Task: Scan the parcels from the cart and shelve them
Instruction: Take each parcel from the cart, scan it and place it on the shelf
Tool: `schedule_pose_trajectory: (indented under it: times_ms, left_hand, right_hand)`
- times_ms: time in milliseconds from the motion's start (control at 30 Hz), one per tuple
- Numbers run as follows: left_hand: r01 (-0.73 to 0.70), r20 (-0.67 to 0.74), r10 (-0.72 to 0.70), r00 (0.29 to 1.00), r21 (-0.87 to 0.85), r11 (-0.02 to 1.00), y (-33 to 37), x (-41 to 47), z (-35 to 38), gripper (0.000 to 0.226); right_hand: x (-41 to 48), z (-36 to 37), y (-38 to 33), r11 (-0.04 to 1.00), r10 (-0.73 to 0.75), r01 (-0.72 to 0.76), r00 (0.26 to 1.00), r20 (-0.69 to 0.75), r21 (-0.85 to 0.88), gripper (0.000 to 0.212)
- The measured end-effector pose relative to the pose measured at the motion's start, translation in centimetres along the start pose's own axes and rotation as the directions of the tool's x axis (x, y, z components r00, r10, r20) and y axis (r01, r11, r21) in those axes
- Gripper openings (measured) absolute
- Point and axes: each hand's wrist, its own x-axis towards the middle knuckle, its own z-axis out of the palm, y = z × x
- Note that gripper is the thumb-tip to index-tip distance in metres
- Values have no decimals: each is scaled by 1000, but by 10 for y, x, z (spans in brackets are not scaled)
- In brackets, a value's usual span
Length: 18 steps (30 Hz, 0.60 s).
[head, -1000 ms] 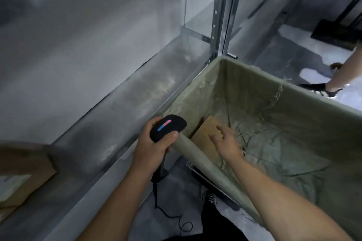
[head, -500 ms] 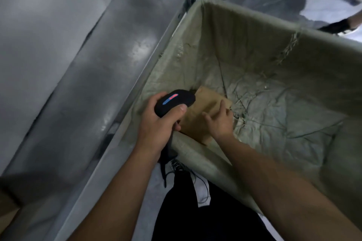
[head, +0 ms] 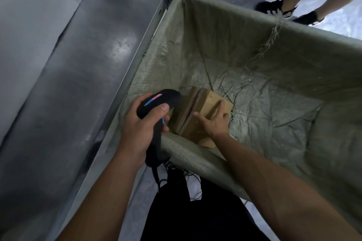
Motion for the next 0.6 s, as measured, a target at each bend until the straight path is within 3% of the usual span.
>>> schedule_pose_trajectory:
  times_ms: [133,267,467,600]
  left_hand:
    - [2,2,-2,1000,-37,999,-2,0,-3,35]
    - [-3,12,3,1000,-39,999,-3,-2,-4,36]
    - [-34,12,35,999,-30,999,-5,-4,-3,34]
    - [-37,18,38,999,-25,999,-6,-4,-3,31]
  right_hand:
    - [0,-10,2,1000,6,-6,1000,8,28,111]
    - [-6,-22,9,994,-102,102,995,-1,47,99]
    - [-20,-39,22,960,-263,259,965,-22,-104,87]
    - [-22,-47,33,956,-228,216,973,-43,-199,81]
